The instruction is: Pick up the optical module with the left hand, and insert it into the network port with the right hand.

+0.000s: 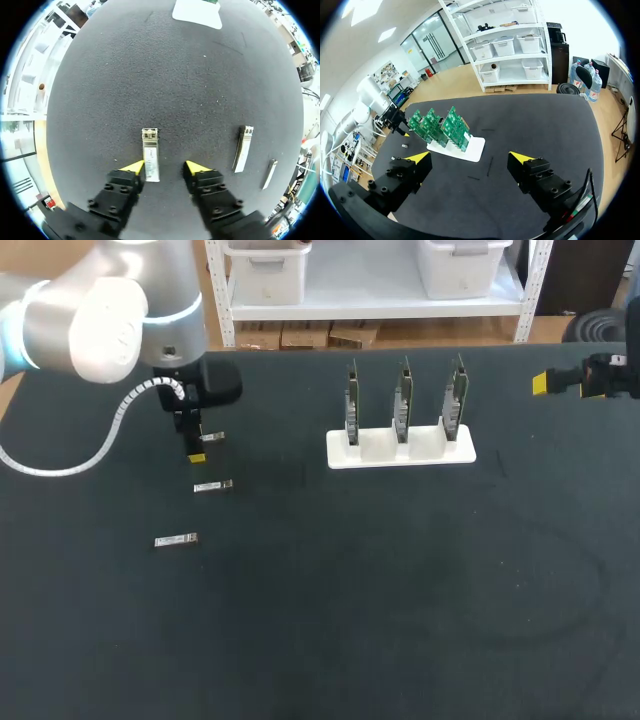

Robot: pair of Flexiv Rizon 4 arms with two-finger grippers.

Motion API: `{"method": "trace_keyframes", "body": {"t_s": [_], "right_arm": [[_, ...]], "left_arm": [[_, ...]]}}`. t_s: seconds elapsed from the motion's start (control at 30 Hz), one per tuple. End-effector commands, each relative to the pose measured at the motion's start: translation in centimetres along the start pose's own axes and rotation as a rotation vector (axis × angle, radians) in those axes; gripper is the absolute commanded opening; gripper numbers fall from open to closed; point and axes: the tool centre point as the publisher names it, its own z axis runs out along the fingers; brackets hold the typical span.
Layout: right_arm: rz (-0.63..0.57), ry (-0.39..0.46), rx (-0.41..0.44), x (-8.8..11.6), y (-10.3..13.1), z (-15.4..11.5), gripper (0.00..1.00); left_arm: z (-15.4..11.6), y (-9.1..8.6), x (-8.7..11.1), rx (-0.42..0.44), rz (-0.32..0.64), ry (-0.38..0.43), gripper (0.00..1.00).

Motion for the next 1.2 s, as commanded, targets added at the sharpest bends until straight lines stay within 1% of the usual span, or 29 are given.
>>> {"method": "trace_keyframes", "body": {"t_s": [0.03, 0.27, 0.37, 0.53, 0.63, 0.77, 0.83, 0.87, 0.93, 0.97, 1.2], "right_arm": [[0.000, 0.000, 0.000, 0.0, 0.0, 0.0, 1.00], [0.000, 0.000, 0.000, 0.0, 0.0, 0.0, 1.00], [0.000, 0.000, 0.000, 0.0, 0.0, 0.0, 1.00], [0.000, 0.000, 0.000, 0.0, 0.0, 0.0, 1.00], [0.000, 0.000, 0.000, 0.0, 0.0, 0.0, 1.00], [0.000, 0.000, 0.000, 0.0, 0.0, 0.0, 1.00], [0.000, 0.000, 0.000, 0.0, 0.0, 0.0, 1.00], [0.000, 0.000, 0.000, 0.0, 0.0, 0.0, 1.00], [0.000, 0.000, 0.000, 0.0, 0.0, 0.0, 1.00], [0.000, 0.000, 0.000, 0.0, 0.0, 0.0, 1.00], [0.000, 0.000, 0.000, 0.0, 0.0, 0.0, 1.00]], "left_arm": [[0.4, 0.1, 0.2, -0.003, 0.002, -0.002, 0.00], [0.3, 0.0, 0.4, -0.016, -0.003, -0.010, 0.00], [-0.7, 0.0, 0.1, -0.045, -0.014, -0.062, 0.00], [-4.3, 0.2, -1.3, -0.116, -0.065, -0.224, 0.00], [-6.5, 0.2, -2.4, -0.140, -0.087, -0.319, 0.00], [-10.3, -0.2, -3.9, -0.158, -0.125, -0.465, 0.00], [-12.0, -0.5, -4.4, -0.152, -0.157, -0.533, 0.00], [-12.9, -0.7, -4.6, -0.144, -0.170, -0.579, 0.00], [-14.4, -0.9, -4.7, -0.133, -0.211, -0.650, 0.00], [-15.2, -1.1, -4.7, -0.123, -0.229, -0.698, 0.00], [-15.2, -1.1, -4.7, -0.123, -0.229, -0.698, 0.00]]}}
